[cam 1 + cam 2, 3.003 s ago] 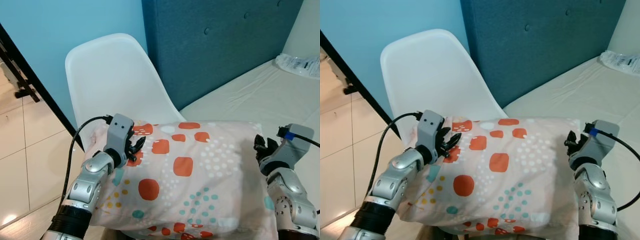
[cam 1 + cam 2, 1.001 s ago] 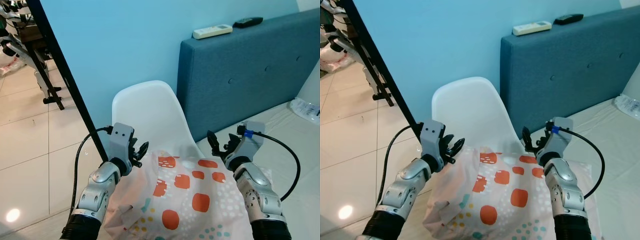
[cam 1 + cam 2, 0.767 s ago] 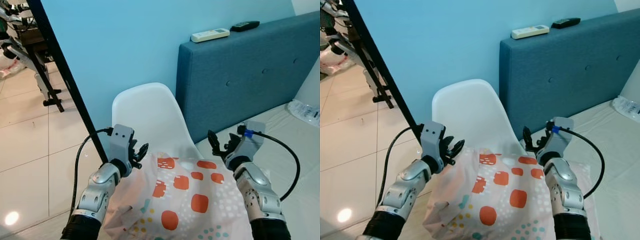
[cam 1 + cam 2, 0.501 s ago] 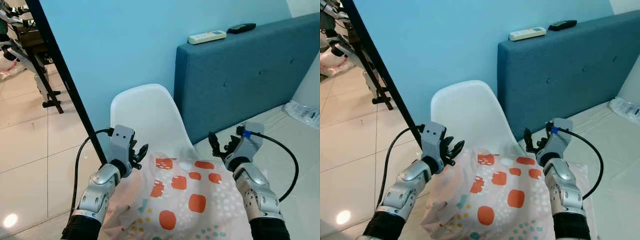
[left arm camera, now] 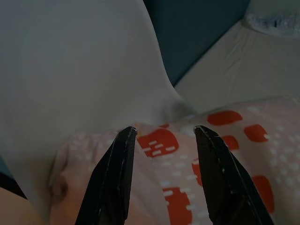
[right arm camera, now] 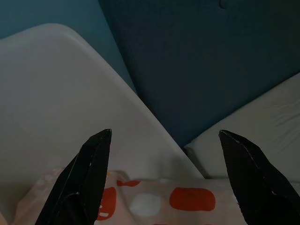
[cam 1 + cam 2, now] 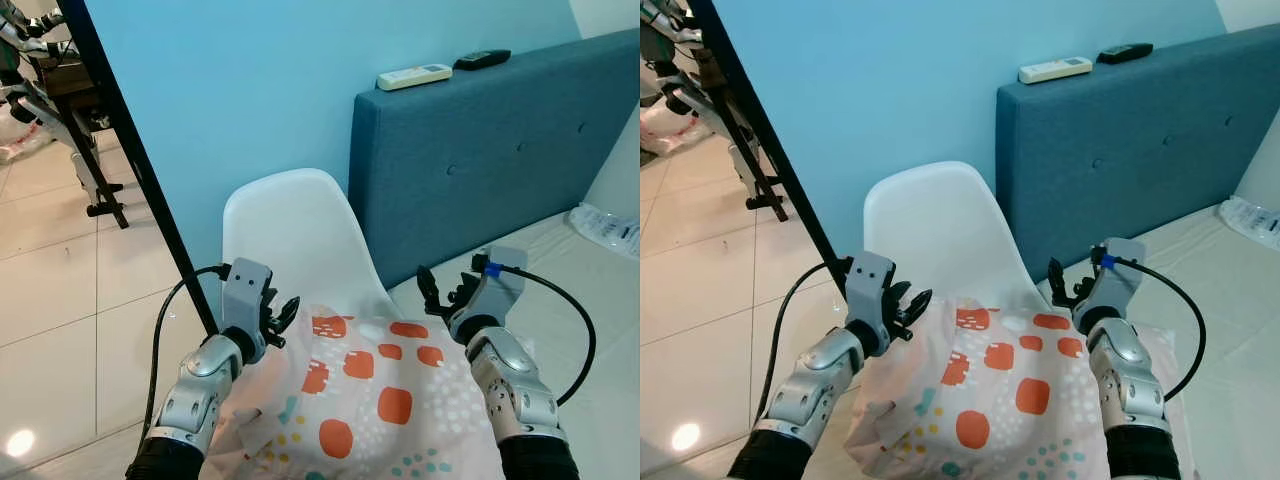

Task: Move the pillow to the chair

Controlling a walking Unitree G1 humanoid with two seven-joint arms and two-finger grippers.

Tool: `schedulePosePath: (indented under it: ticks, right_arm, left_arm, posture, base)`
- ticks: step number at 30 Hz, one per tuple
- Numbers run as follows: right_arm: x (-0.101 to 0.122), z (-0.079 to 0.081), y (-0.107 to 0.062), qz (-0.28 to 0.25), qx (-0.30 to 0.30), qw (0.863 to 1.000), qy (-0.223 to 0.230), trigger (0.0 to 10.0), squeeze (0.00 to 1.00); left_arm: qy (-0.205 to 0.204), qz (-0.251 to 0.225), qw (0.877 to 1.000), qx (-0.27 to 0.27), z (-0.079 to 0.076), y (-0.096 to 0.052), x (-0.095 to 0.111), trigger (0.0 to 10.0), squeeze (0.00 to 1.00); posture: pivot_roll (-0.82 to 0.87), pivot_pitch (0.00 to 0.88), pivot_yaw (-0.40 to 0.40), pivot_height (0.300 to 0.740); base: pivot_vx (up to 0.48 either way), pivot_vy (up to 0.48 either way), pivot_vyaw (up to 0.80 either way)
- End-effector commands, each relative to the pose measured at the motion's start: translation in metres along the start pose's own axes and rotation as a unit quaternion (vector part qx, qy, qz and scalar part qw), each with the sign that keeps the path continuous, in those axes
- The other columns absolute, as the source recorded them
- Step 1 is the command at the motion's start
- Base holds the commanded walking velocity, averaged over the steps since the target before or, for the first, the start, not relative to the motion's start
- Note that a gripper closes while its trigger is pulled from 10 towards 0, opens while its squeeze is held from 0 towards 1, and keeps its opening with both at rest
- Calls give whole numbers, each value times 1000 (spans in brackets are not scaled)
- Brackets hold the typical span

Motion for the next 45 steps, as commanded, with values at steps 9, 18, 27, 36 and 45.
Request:
schedulePosePath:
  ticks: [9,18,27,36,45]
  right_arm:
    - [-9,-3,-1,14,-10,1000,-6,10000,0]
    - [-11,-5,-1,19,-14,1000,-9,10000,0]
    - [-14,-4,-2,25,-13,1000,-9,10000,0]
    - [-29,-6,-8,49,-13,998,-25,10000,0]
    - [-58,-3,-21,91,-4,994,-67,10000,0]
  left_arm:
    - [-27,7,1000,1,0,-2,-8,10000,0]
    - [-30,22,999,8,1,-1,-13,10000,0]
    - [-30,33,999,10,0,-2,-20,10000,0]
    - [-43,45,998,21,5,-5,-29,10000,0]
    - [-58,63,995,46,15,-12,-43,10000,0]
  posture:
    - [-116,45,59,738]
    - [-115,45,58,738]
    - [-117,50,58,738]
    - [-116,54,60,738]
    - [-117,56,61,738]
  base:
    - [0,-197,0]
    - [0,0,0]
    - [-205,0,0]
    - [-295,0,0]
    - [-311,0,0]
Point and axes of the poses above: a point about 5 cm out from each wrist's last joint towards the gripper, its own y axis pointing out of the wrist towards the gripper, its own x axis along the axis of the wrist's last joint, z = x × y, the point moved 3 cm from there along y, pointing out of the wrist towards the gripper, and after that the axes turned 4 degrees about -y, right-handed, at the moved point
